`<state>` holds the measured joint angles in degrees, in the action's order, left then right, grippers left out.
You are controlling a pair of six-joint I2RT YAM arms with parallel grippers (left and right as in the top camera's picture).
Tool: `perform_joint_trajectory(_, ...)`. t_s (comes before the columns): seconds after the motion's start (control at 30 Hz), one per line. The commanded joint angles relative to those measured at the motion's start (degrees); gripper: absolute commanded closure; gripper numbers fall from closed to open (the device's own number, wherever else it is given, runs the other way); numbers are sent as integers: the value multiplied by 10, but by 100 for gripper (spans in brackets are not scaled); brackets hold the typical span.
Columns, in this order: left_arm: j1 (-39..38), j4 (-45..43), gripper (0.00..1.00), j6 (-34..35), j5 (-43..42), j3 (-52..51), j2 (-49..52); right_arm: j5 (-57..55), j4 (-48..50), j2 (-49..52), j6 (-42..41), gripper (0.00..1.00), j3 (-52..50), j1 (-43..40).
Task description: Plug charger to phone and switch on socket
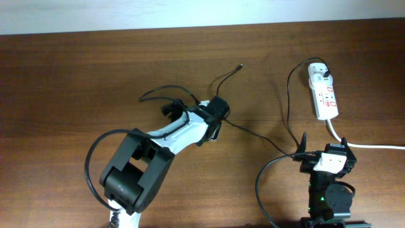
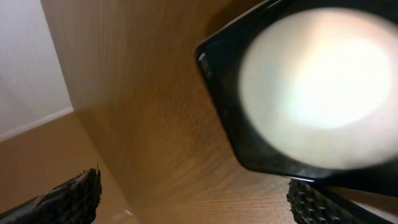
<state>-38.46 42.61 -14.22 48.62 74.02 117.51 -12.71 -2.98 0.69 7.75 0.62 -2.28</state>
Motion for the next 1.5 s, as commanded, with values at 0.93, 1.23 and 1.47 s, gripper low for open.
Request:
perform_joint_trajectory(0.93,124,111,1,1014,-558,146,-2,1,-3,-4,2,1,-3,-4)
perform_joint_trajectory(1.23,88,69,1,1014,-513,145,56,1,-3,-4,2,2,-3,-4)
perform_joint_trajectory(1.47,86,89,9,1014,-503,145,85,1,-3,-4,2,1,-3,-4)
